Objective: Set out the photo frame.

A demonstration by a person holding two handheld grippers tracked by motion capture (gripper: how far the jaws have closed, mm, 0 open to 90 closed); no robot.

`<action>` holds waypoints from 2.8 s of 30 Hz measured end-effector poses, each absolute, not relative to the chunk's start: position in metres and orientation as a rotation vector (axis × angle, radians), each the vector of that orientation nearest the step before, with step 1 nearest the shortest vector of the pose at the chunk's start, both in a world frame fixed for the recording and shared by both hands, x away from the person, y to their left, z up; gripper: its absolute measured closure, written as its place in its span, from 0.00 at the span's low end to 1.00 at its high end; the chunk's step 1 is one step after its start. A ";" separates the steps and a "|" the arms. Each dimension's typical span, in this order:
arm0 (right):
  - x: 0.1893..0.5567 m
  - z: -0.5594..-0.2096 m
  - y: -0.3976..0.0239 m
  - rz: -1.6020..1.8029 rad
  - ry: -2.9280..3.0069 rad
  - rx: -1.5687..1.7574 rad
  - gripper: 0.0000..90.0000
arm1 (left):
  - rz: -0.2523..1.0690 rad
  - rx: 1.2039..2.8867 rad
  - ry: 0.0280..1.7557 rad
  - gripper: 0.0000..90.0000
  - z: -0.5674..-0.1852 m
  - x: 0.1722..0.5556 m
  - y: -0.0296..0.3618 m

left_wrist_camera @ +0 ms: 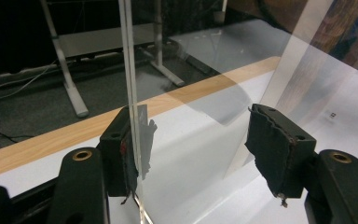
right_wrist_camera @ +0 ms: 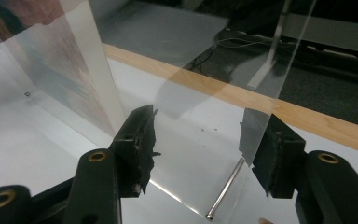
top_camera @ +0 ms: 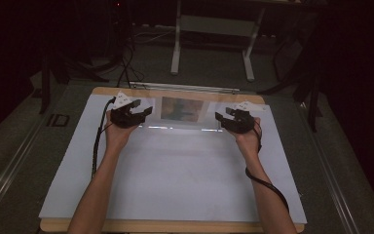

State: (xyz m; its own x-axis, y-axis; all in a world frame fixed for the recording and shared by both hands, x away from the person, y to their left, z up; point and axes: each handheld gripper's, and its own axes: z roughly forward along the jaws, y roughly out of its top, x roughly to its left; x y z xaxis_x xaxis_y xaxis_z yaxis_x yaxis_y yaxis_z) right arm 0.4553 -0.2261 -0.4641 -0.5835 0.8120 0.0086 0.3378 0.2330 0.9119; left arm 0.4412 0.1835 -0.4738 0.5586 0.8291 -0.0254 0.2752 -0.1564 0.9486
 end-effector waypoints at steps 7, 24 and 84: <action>0.455 -0.461 -0.228 1.318 2.049 1.063 0.50 | 0.620 1.693 0.941 0.44 -0.472 0.439 0.181; 0.433 -0.451 -0.234 1.332 2.067 1.057 0.50 | 0.578 1.693 0.984 0.44 -0.460 0.413 0.178; 0.373 -0.459 -0.238 1.361 2.128 1.018 0.53 | 0.515 1.683 1.004 0.42 -0.467 0.350 0.191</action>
